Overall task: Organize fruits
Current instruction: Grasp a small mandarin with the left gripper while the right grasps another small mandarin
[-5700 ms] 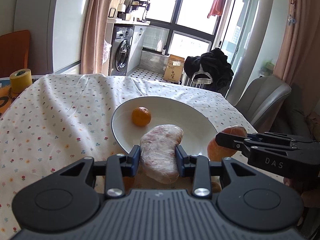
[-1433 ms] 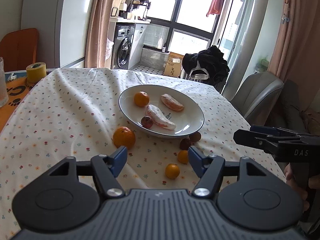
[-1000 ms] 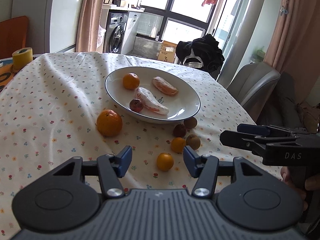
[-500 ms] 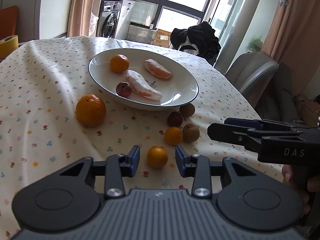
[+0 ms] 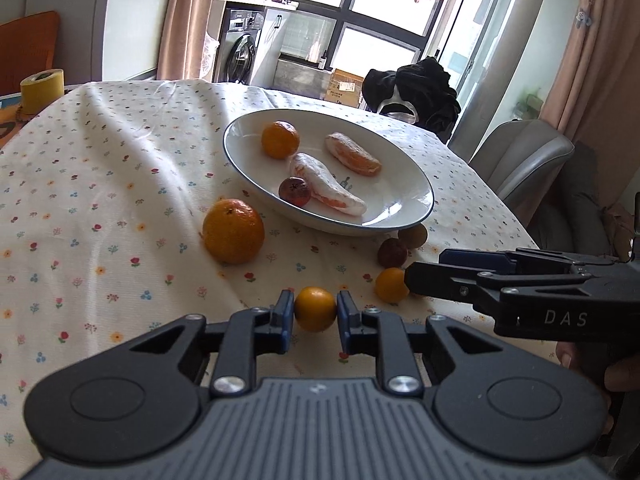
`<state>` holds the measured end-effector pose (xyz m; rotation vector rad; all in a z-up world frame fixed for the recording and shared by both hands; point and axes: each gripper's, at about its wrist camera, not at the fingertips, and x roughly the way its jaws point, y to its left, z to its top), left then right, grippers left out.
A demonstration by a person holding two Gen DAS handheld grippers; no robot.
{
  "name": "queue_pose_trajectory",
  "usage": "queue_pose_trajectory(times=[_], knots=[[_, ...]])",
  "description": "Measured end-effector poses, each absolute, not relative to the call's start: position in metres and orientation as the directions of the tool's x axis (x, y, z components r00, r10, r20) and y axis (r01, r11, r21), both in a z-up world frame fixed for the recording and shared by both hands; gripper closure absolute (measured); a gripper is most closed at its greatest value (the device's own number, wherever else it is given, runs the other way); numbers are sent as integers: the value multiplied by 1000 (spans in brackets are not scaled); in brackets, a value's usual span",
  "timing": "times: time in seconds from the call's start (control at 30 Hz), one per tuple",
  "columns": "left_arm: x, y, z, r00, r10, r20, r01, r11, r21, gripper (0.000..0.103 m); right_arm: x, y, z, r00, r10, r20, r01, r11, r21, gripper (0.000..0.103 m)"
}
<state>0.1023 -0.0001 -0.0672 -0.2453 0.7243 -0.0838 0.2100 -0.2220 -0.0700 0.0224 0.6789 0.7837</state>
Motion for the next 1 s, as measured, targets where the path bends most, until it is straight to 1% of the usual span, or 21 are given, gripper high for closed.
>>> queue_pose_trajectory(times=[0.5,0.6,0.67,0.7,0.8,0.9,0.93,1.0], knots=[[90,22,-59,766,-131,-630,-51,963,-263,82,203,-188,-69,528,624,-575,-702,703,118,49],[88,24,-58,769,-128,-626,-57,962,-266,82,200,-183,-67,530,616,-583,-709,699,93,57],[86,25,-58,772,-126,-623,-60,962,-268,82,200,-181,-66,504,629,-592,-720,685,115,69],[85,26,-57,774,-124,-621,-62,961,-269,82,200,-180,-66,493,632,-598,-722,681,124,69],[81,29,-56,778,-120,-617,-68,960,-272,82,198,-175,-69,509,610,-606,-718,690,92,68],[79,32,-55,781,-117,-613,-72,959,-274,82,204,-170,-77,497,597,-630,-708,698,103,68],[78,33,-55,782,-115,-612,-74,959,-274,82,205,-168,-80,498,586,-640,-705,703,96,69],[76,34,-54,784,-113,-611,-77,958,-276,82,206,-166,-85,506,580,-638,-700,709,89,76]])
